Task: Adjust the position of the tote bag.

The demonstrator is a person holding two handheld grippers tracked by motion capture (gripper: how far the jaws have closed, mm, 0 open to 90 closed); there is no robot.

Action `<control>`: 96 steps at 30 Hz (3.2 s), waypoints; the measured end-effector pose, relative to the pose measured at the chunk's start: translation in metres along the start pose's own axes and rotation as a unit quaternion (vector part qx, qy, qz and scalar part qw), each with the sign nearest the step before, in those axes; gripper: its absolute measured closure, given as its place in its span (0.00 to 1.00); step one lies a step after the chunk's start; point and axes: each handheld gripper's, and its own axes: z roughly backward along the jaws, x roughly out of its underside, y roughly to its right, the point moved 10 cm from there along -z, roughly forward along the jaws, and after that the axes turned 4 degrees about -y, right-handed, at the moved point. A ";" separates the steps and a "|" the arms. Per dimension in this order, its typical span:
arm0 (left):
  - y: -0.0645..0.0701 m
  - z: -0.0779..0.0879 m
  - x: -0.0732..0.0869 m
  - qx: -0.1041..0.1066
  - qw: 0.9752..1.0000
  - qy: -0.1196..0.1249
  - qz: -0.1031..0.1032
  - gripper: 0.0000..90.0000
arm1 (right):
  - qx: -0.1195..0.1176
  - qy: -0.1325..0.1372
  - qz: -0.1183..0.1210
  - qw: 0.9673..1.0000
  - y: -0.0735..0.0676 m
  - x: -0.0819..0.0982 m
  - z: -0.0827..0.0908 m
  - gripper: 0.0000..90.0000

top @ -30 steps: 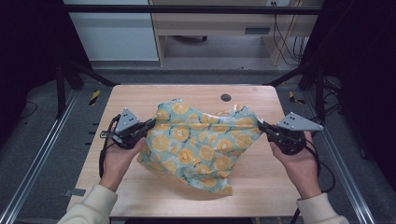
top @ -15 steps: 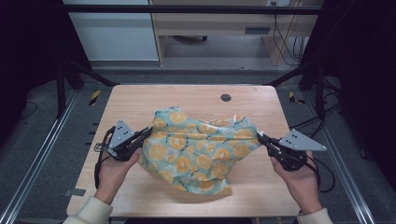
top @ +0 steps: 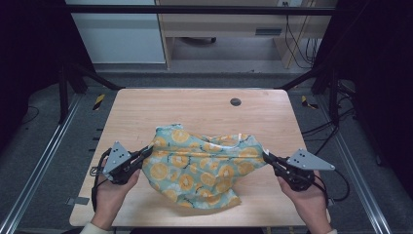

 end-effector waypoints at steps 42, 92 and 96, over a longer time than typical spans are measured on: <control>0.028 0.042 0.040 0.055 0.998 0.007 -0.009 1.00 | -0.040 0.000 -0.026 0.999 -0.033 0.046 0.004 0.99; 0.024 -0.027 0.108 0.042 0.965 -0.218 -0.143 0.97 | -0.057 -0.181 0.014 0.982 -0.031 0.110 -0.041 0.96; 0.024 -0.033 0.108 0.040 0.964 -0.220 -0.143 0.96 | -0.053 -0.181 0.014 0.982 -0.028 0.109 -0.043 0.98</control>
